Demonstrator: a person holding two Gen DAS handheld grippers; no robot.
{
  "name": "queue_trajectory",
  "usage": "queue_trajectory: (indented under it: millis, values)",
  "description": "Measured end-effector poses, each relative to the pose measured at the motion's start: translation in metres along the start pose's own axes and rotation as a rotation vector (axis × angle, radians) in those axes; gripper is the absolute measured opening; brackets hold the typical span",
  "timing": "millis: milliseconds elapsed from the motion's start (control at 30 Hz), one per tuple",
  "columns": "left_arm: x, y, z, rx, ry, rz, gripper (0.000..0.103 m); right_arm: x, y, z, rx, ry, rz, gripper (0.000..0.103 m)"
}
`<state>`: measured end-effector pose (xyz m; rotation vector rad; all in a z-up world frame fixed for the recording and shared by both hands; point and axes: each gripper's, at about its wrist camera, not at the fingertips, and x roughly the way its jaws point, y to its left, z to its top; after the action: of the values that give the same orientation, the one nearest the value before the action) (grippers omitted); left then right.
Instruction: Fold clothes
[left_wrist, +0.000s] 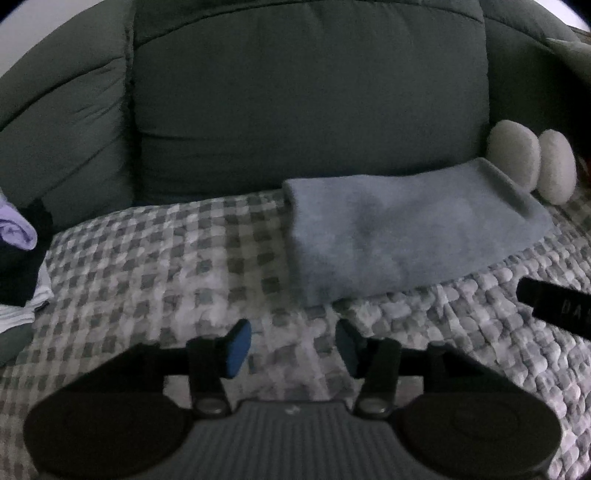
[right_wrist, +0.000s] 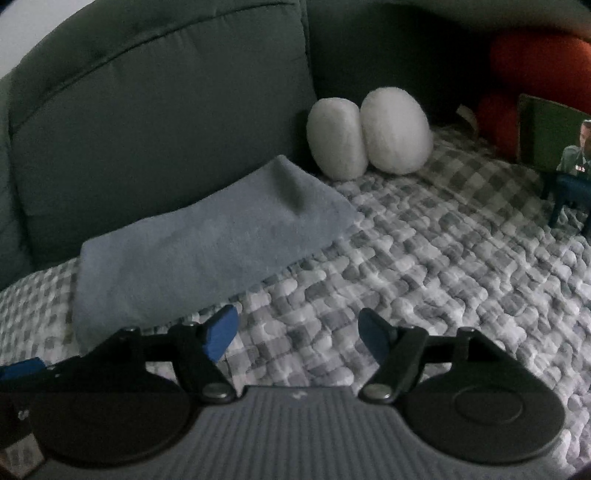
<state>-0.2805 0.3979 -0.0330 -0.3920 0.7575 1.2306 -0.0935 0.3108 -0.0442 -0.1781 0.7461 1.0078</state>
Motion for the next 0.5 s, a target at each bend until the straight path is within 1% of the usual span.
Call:
queue_trajectory:
  millis: [267,333,400,500]
  values:
    - [0.006,0.001,-0.008,-0.025,0.038,0.007,0.058,0.005,0.003,0.0,0.0,0.004,0.02,0.076]
    - [0.007,-0.001,-0.01,-0.036,0.046,0.012,0.06,0.005,0.004,0.0,-0.006,0.0,0.025,0.077]
    - [0.006,-0.001,-0.013,-0.062,0.057,0.016,0.062,0.004,0.004,0.0,-0.005,-0.005,0.029,0.08]
    - [0.002,-0.002,-0.022,-0.099,0.073,0.006,0.066,0.002,0.004,0.0,-0.002,-0.012,0.043,0.08]
